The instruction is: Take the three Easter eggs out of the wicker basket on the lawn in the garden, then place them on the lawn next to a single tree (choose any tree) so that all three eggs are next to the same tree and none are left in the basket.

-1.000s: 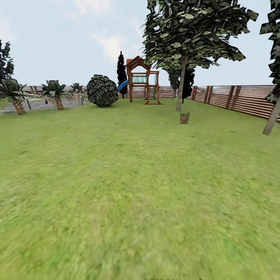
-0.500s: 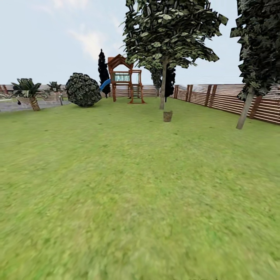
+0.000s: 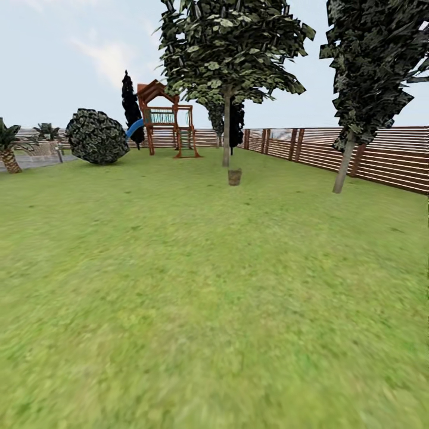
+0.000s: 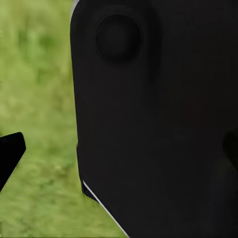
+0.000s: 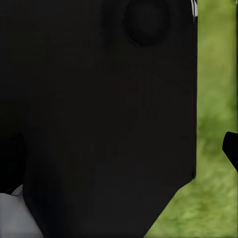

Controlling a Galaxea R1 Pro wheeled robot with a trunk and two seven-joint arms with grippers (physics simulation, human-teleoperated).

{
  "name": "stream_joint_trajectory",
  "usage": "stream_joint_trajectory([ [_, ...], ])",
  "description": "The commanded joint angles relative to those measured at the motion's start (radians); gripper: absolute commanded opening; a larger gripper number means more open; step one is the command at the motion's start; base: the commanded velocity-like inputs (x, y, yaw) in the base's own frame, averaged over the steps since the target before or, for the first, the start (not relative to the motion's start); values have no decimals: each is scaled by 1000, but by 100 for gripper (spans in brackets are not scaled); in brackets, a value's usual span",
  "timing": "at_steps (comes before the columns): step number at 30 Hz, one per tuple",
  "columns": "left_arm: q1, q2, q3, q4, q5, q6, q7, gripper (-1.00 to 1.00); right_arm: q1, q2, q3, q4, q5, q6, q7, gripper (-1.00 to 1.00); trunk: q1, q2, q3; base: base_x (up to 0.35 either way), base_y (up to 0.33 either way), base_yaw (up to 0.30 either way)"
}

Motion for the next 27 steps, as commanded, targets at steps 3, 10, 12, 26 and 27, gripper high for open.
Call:
stream_joint_trajectory([
  [3, -1, 1, -1, -5, -1, -13, 0, 100, 0, 0, -8, -1, -2, -1, 3, 100, 1, 0, -1, 318, -13, -38],
  [10, -1, 3, -3, -16, -1, -86, 1, 100, 0, 0, -7, -1, -2, -1, 3, 100, 1, 0, -1, 327, -4, -12],
  [12, -1, 5, -3, -17, 0, -112, 2, 100, 0, 0, -7, -2, -2, -1, 3, 100, 1, 0, -1, 333, -1, -3],
  [26, -1, 0, 2, -18, 1, -234, 2, 100, 0, 1, -6, -2, -2, 0, 3, 100, 1, 0, -1, 336, 0, -1],
  [27, -1, -1, 3, -18, 2, -240, 2, 100, 0, 0, -6, -2, -2, 0, 3, 100, 1, 0, -1, 337, 0, 0],
])
